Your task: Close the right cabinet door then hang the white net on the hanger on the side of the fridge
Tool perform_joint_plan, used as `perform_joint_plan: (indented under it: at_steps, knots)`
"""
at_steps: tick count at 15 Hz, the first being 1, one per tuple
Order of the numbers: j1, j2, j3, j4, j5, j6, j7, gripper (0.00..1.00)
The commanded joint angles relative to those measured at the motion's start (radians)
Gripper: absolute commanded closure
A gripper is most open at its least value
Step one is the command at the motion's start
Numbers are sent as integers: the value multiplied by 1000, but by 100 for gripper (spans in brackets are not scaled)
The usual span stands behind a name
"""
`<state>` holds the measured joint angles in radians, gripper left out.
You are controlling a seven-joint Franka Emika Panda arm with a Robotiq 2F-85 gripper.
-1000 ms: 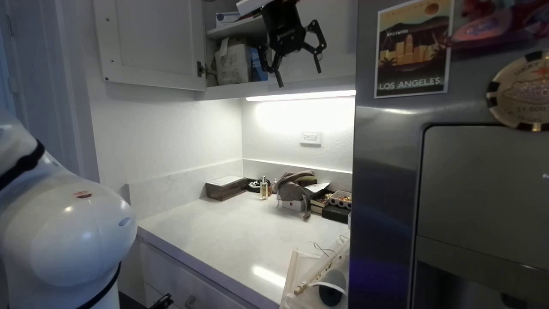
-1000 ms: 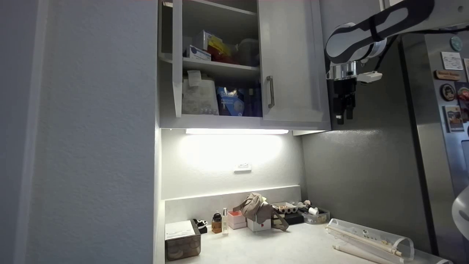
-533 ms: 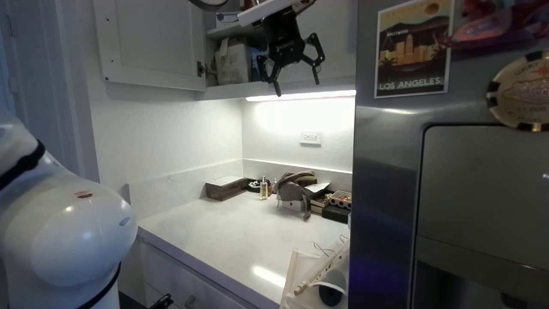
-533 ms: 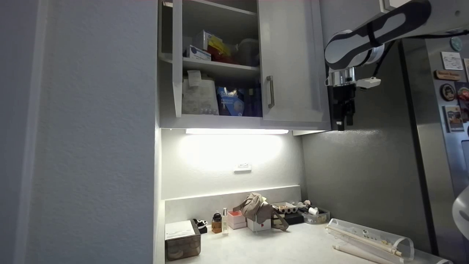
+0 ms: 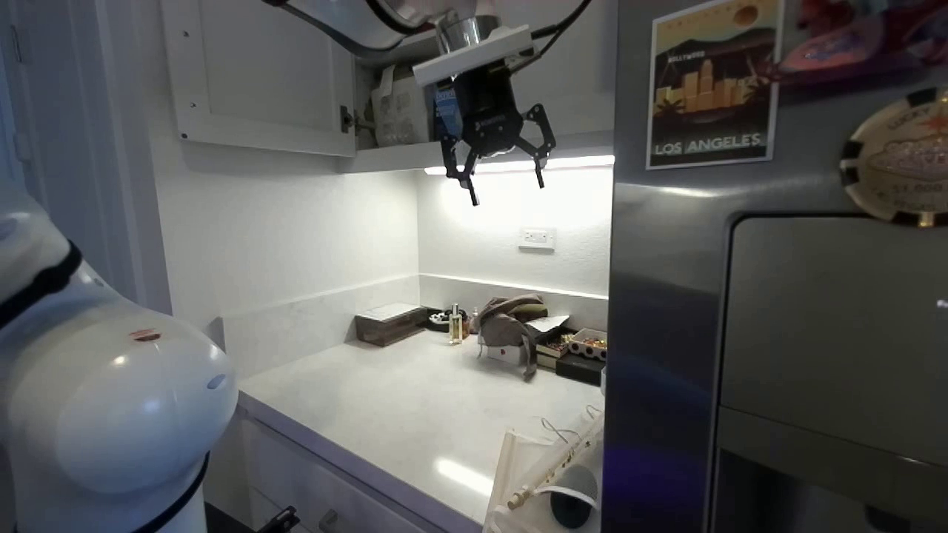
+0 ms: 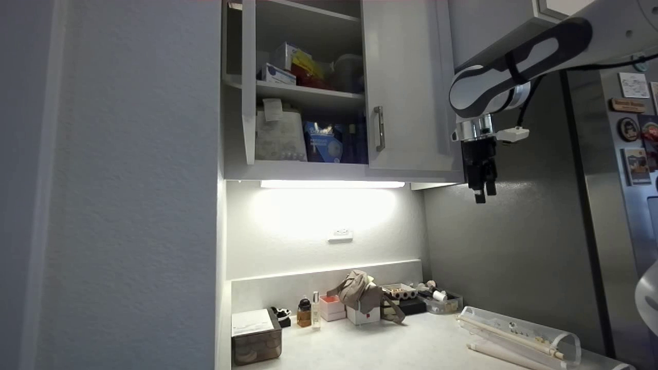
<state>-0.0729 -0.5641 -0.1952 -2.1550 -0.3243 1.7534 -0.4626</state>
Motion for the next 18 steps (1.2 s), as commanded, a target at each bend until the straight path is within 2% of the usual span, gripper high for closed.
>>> perform_joint_plan:
  at_steps: [1,9,18]
  knots:
    - [10,30,-13,-42,-10,62,-14,0]
    - [6,170,-4,-99,-16,215,-16,0]
    - [-12,321,5,-105,-44,292,-6,0]
